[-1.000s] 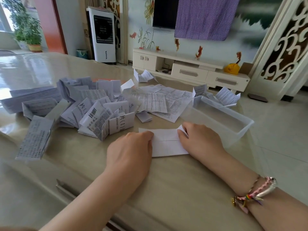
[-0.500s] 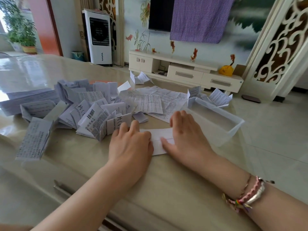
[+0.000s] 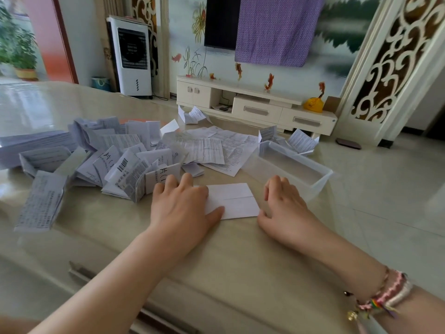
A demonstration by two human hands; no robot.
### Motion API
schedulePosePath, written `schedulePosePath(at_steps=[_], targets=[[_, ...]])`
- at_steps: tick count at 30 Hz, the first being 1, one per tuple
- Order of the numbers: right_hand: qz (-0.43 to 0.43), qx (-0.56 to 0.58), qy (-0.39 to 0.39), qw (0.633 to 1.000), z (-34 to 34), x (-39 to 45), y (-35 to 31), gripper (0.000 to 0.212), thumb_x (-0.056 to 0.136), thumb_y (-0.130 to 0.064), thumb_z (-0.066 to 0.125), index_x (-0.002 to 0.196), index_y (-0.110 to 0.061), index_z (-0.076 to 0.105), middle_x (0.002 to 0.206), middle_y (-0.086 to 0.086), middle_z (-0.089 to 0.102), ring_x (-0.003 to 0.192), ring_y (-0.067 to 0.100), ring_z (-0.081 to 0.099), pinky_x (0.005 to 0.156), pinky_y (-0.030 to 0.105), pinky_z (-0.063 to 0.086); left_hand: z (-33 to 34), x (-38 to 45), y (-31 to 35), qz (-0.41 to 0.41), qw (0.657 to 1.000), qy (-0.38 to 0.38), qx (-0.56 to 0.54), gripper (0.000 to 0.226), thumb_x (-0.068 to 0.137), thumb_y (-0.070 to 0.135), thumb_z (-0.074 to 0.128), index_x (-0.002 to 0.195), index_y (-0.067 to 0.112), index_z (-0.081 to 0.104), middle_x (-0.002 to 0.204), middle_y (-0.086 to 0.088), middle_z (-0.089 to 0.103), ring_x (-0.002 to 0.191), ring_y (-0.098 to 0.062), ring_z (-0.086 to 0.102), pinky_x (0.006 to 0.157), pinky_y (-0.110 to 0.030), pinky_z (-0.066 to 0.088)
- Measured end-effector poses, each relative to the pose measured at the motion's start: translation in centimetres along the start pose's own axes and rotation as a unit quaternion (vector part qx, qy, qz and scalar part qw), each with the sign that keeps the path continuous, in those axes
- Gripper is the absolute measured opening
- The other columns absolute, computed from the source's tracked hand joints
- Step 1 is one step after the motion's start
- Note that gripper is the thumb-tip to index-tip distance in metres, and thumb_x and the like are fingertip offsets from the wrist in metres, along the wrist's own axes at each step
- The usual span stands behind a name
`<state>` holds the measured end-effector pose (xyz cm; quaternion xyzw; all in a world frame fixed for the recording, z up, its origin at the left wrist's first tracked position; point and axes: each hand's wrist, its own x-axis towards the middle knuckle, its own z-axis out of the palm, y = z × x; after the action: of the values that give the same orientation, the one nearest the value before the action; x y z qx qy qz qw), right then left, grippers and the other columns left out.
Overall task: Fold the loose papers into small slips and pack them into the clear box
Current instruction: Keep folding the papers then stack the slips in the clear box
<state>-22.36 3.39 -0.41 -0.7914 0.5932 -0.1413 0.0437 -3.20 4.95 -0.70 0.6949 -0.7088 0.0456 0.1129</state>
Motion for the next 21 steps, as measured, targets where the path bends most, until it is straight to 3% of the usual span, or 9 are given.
schedulePosePath(at_steps=[6, 9, 12, 16, 21], targets=[[-0.004, 0.034, -0.006, 0.999, 0.2, 0.1, 0.8, 0.022, 0.088, -0.015, 0.047, 0.095, -0.021, 0.028, 0.100, -0.004, 0.031, 0.098, 0.016, 0.035, 0.081, 0.028, 0.032, -0.1, -0.3, -0.4, 0.015, 1.000, -0.027, -0.002, 0.051, 0.088, 0.071, 0.036, 0.123, 0.037, 0.052, 0.121, 0.003, 0.043, 0.117, -0.025, 0.037, 0.099, -0.036, 0.029], [-0.071, 0.055, 0.023, 0.996, 0.3, 0.1, 0.5, 0.019, 0.088, -0.011, 0.048, 0.099, -0.023, 0.038, 0.103, -0.008, 0.036, 0.098, 0.010, 0.036, 0.084, 0.025, 0.034, -0.2, -0.2, -1.1, 0.023, 0.997, -0.068, -0.012, 0.050, 0.092, 0.065, 0.033, 0.133, 0.038, 0.044, 0.126, 0.002, 0.043, 0.122, -0.025, 0.034, 0.102, -0.038, 0.027], [-0.153, 0.104, 0.000, 0.983, 0.0, 0.3, 0.2, 0.013, 0.092, -0.017, 0.053, 0.103, -0.024, 0.053, 0.105, -0.012, 0.052, 0.097, 0.000, 0.042, 0.083, 0.017, 0.034, -0.1, 0.0, -1.7, 0.040, 0.993, -0.107, -0.012, 0.050, 0.097, 0.056, 0.030, 0.144, 0.040, 0.029, 0.129, 0.002, 0.041, 0.125, -0.025, 0.031, 0.103, -0.038, 0.024], [-0.212, 0.061, -0.067, 0.973, -0.4, 1.0, 0.5, 0.030, 0.093, -0.033, 0.057, 0.122, -0.027, 0.053, 0.127, -0.013, 0.055, 0.117, 0.001, 0.047, 0.100, 0.021, 0.036, 0.0, -0.2, -2.3, 0.068, 0.989, -0.129, -0.010, 0.052, 0.101, 0.049, 0.023, 0.151, 0.038, 0.012, 0.123, 0.002, 0.035, 0.122, -0.024, 0.030, 0.103, -0.038, 0.024], [-0.262, -0.041, -0.057, 0.962, -1.1, 1.7, 1.0, 0.036, 0.098, -0.034, 0.046, 0.131, -0.022, 0.055, 0.128, -0.008, 0.060, 0.114, 0.011, 0.056, 0.092, 0.034, 0.046, 0.0, -0.4, -3.3, 0.097, 0.986, -0.128, -0.035, 0.054, 0.103, 0.041, 0.021, 0.151, 0.041, -0.003, 0.110, 0.008, 0.025, 0.117, -0.019, 0.030, 0.106, -0.036, 0.023]])
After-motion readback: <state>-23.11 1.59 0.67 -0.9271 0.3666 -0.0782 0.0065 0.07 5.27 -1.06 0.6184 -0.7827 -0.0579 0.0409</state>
